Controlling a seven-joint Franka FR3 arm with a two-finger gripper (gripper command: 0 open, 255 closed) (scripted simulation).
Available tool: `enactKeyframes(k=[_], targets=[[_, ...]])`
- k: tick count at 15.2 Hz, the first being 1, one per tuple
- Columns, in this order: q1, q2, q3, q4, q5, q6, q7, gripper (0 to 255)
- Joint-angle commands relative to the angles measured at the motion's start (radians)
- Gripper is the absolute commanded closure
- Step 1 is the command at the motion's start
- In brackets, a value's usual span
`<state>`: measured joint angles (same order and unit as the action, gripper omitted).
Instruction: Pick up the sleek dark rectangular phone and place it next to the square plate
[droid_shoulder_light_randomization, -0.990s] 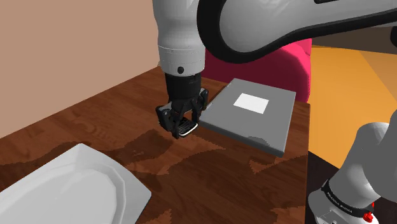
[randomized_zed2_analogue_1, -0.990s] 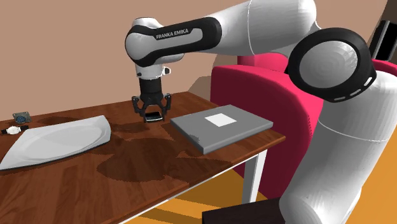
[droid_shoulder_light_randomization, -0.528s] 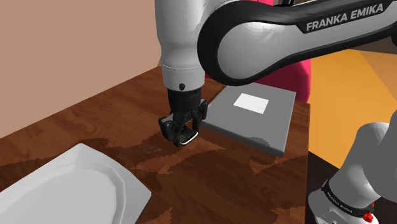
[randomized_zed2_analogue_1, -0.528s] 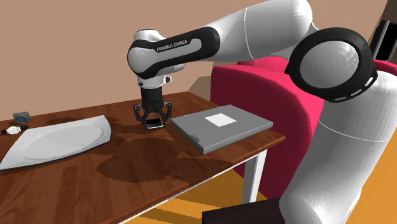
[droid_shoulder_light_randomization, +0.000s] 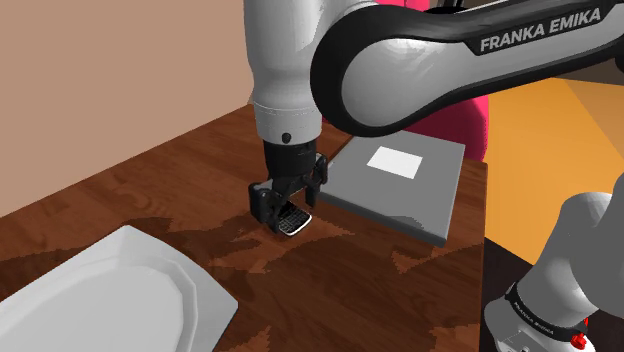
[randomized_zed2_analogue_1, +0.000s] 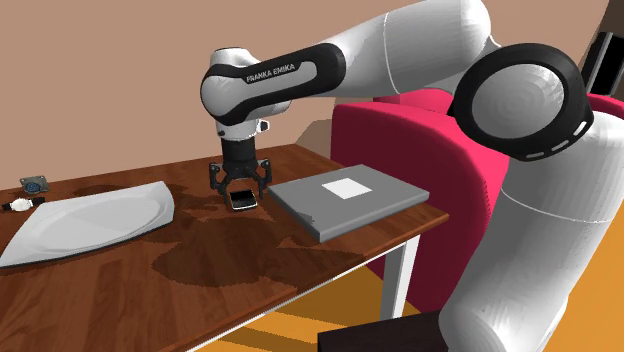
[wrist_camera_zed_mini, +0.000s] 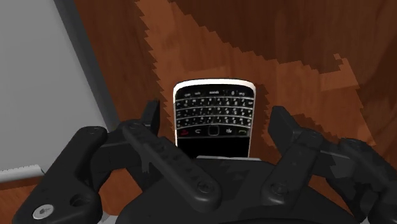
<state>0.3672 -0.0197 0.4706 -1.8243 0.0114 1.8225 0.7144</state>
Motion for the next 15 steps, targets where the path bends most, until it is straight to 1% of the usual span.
enactKeyframes(k=[1,4,8,15], targets=[[0.000,0.000,0.000,0.000,0.000,0.000,0.000,0],[0.000,0.000,0.000,0.000,0.000,0.000,0.000,0],[0.000,0.004,0.000,0.132,-0.002,-0.128,0.002,0],[0.000,0.004,0.000,0.132,-0.002,-0.128,0.002,0]])
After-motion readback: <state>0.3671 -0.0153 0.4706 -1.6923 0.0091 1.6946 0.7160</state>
